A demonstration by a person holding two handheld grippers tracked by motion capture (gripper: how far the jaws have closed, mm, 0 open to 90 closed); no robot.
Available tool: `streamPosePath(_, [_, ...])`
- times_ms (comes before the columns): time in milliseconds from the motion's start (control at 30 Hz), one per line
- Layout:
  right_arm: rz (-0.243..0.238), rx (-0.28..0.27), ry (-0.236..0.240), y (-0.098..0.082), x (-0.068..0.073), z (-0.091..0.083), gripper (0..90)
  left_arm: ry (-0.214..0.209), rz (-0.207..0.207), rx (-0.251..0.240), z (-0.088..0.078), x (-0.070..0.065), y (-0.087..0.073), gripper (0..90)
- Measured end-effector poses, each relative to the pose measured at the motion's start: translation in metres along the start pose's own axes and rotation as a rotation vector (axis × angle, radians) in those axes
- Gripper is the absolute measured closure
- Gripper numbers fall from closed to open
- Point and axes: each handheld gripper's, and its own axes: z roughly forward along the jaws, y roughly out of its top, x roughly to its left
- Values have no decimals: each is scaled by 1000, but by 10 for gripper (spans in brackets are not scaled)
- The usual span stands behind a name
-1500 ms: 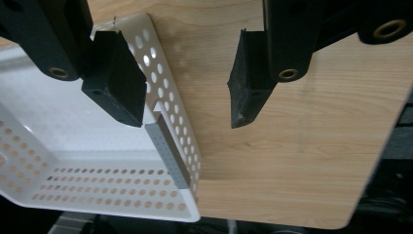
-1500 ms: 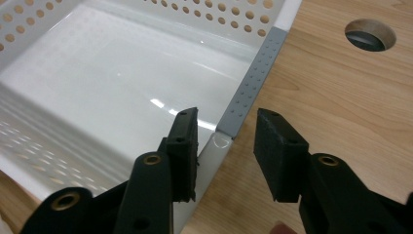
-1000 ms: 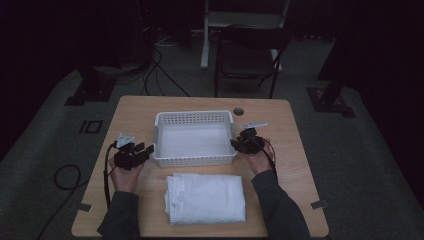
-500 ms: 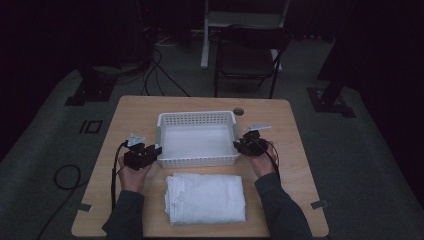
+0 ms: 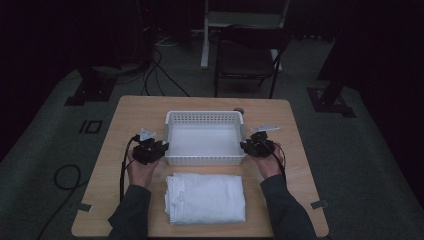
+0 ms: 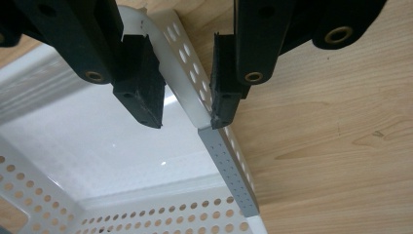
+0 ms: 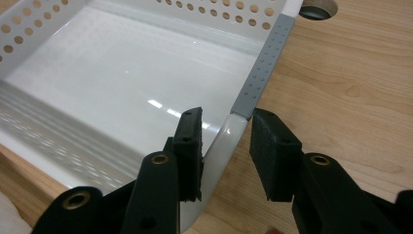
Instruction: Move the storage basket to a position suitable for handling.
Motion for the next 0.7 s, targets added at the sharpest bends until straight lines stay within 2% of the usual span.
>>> streamPosePath(167, [5,-5,-5,0,0,0,657,14,13,14,5,1,5,660])
streamPosePath(400, [24,-12,1,1,-2,1,659,7,-1,2,9,6,10,652])
streamPosePath(567, [48,-70,-6,-4,-2,-11,561,3,-32,-64,-10,9,9,504])
streamPosePath(700, [55,-133,-8,-9,-1,-31,486,11,-23,-108,-29,11,4,446])
